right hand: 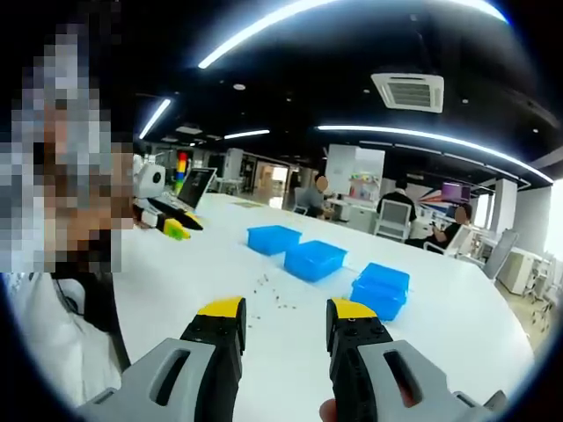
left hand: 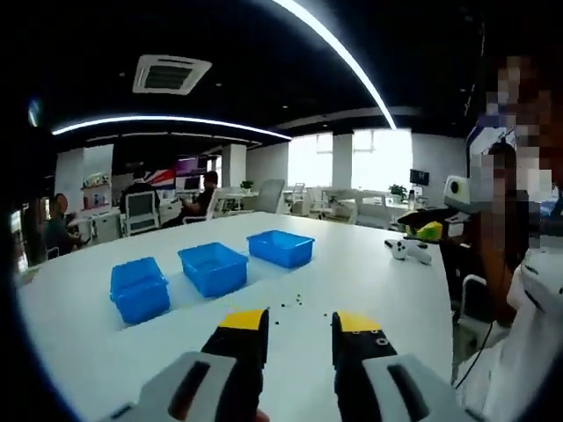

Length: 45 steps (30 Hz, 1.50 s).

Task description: Pick up the resistors one by one and place each resistor into its matching bin, sorting the parts by color and model until every resistor is separated into the correct bin for its type

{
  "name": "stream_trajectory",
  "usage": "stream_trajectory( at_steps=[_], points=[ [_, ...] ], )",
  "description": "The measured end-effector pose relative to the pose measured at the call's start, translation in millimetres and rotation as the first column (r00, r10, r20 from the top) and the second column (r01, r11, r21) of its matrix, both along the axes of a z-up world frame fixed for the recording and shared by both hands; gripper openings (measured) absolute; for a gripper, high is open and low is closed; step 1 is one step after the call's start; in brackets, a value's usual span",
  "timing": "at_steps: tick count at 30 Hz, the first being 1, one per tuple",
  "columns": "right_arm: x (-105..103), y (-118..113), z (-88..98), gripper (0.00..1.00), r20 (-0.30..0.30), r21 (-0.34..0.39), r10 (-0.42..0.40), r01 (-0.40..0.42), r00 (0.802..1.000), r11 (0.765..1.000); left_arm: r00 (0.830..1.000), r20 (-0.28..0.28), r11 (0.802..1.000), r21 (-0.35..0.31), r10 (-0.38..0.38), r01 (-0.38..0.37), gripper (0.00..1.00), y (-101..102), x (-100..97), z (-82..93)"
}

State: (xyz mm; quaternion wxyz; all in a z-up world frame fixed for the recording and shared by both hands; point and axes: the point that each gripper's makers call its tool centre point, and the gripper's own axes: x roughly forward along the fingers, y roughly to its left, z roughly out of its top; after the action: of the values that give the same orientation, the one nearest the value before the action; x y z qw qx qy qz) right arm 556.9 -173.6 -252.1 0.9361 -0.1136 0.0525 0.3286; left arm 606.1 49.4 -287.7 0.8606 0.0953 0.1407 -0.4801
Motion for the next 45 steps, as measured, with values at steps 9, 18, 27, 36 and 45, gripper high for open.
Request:
stream_trajectory(
  at_steps=[9,18,27,36,45],
  points=[
    [0.2,-1.9,1.3,0.38,0.005,0.002,-0.005,0.005,1.0,1.0,0.965,-0.168,0.939,0.246,-0.204,0.241,0.26,-42.4,30.2,-28.6],
    [-1.6,-4.7,4.9,0.38,0.013,0.001,-0.008,0.008,1.0,1.0,0.937,-0.27,0.833,0.447,-0.221,0.326,0.18,-58.3,79.5,-67.8],
    [-1.3,-6.1,4.9,0.38,0.014,0.002,-0.011,0.011,1.0,1.0,0.91,-0.32,0.701,0.583,-0.266,0.41,0.17,-60.6,88.9,-96.0],
    [-2.8,-4.1,5.0,0.38,0.015,-0.006,-0.006,0.006,1.0,1.0,0.894,-0.401,0.699,0.581,-0.201,0.418,0.14,-64.5,105.6,-109.2],
    [-1.4,-5.2,4.7,0.38,0.015,-0.005,-0.009,0.009,1.0,1.0,0.862,-0.501,0.763,0.526,-0.079,0.376,0.06,-59.8,106.0,-112.2]
  ],
)
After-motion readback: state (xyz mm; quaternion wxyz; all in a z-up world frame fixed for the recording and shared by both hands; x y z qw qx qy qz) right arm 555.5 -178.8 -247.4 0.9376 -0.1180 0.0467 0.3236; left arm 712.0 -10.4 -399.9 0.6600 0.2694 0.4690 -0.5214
